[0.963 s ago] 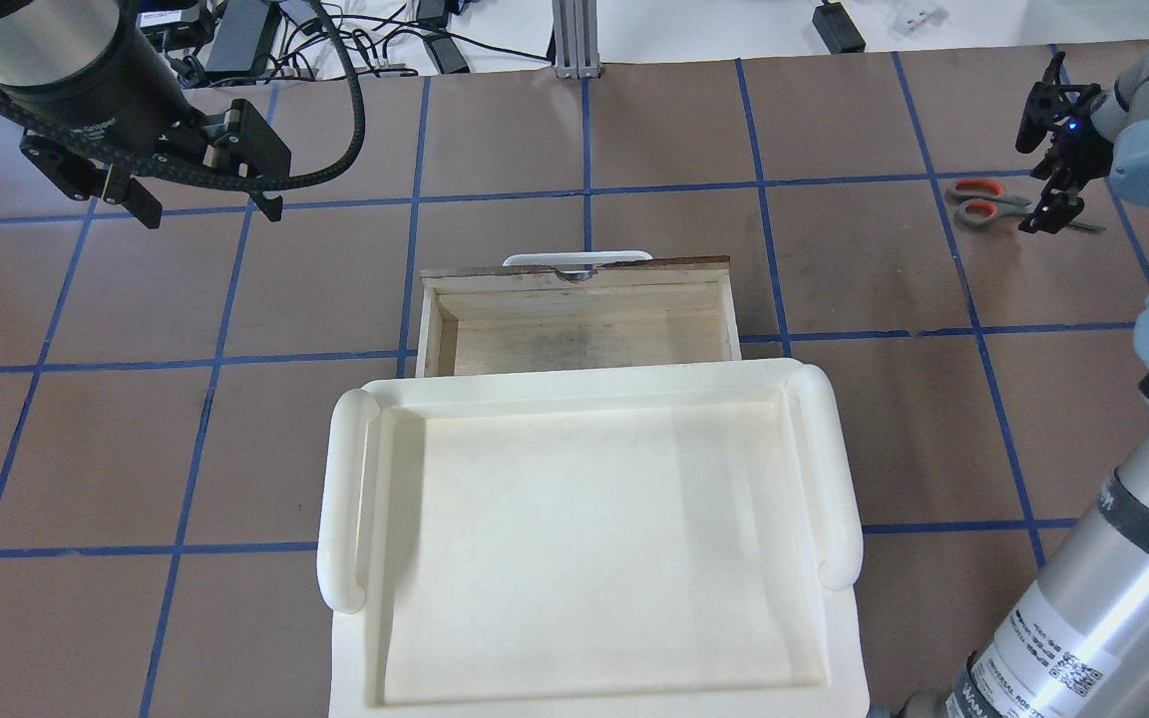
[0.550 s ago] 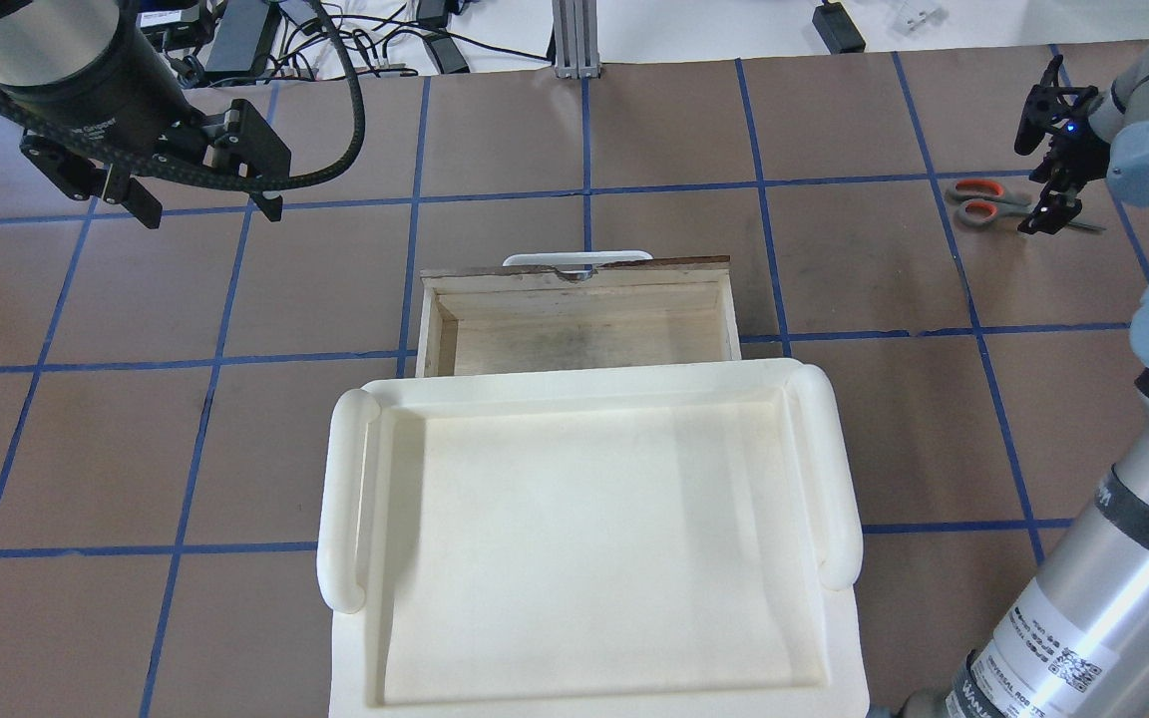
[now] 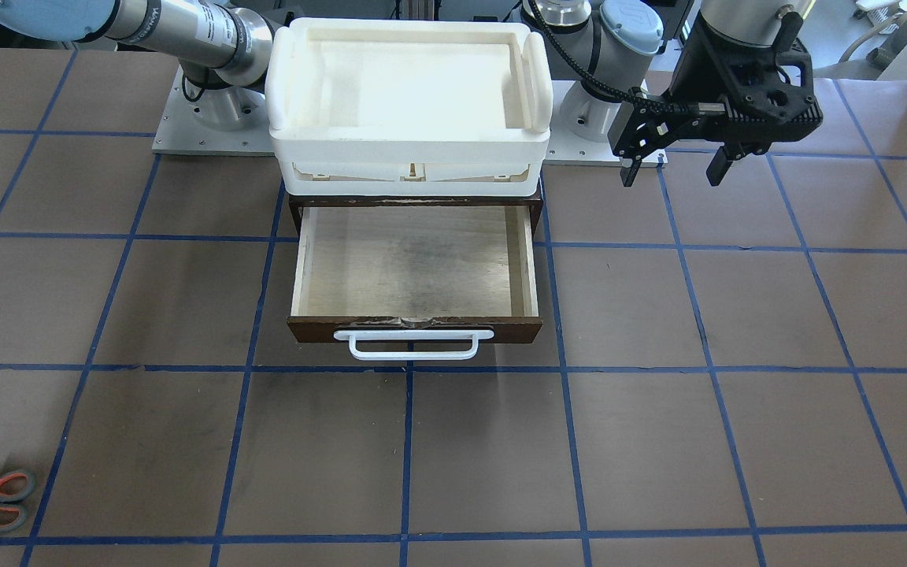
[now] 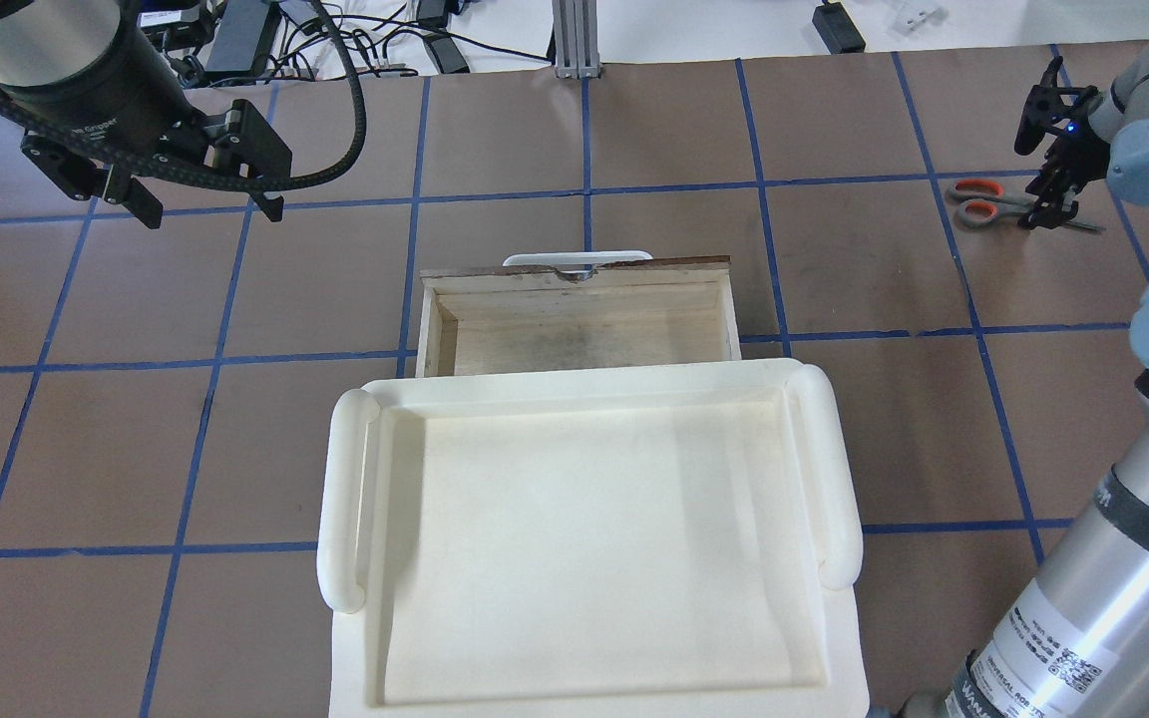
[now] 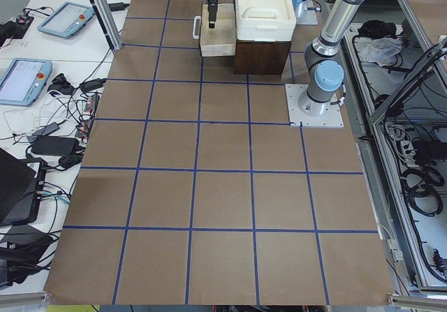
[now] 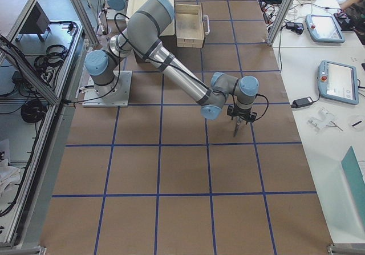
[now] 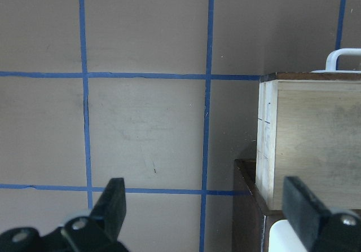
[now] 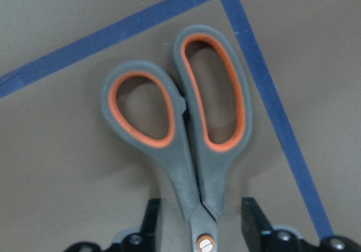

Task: Put scissors in drawer and close it
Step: 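Close the right gripper on the scissors' pivot and lift them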

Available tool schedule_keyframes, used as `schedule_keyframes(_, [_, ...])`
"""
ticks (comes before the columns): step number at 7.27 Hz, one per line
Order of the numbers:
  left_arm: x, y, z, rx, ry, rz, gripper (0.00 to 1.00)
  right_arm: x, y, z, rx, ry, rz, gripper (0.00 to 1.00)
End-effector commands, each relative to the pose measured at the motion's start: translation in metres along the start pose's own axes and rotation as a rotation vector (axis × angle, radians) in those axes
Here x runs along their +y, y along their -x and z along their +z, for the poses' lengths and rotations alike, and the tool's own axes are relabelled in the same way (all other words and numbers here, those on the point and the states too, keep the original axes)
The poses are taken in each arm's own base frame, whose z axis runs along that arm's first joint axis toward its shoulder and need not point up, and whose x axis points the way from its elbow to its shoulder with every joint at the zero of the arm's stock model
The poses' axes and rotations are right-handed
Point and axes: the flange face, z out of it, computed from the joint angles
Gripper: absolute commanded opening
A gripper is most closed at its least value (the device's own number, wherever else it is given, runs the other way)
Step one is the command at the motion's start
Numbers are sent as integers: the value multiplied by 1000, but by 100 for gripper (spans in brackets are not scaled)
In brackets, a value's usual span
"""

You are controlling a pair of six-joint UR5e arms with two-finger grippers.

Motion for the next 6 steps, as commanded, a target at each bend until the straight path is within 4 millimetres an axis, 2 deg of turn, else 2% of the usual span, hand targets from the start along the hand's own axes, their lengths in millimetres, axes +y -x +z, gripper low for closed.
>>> schedule_keyframes(1, [0,0,0,0,0,0,100,1,0,-5,0,24,-14,0])
schedule_keyframes(3, [0,0,0,0,0,0,100,-4,4,-13,-18,22,-18,0])
schedule_keyframes(5, [0,0,0,0,0,0,100,-11,8,-44,-21,11,-18,0])
schedule_keyframes(6, [0,0,0,0,0,0,100,-15,11,-65,-11,5,-26,0])
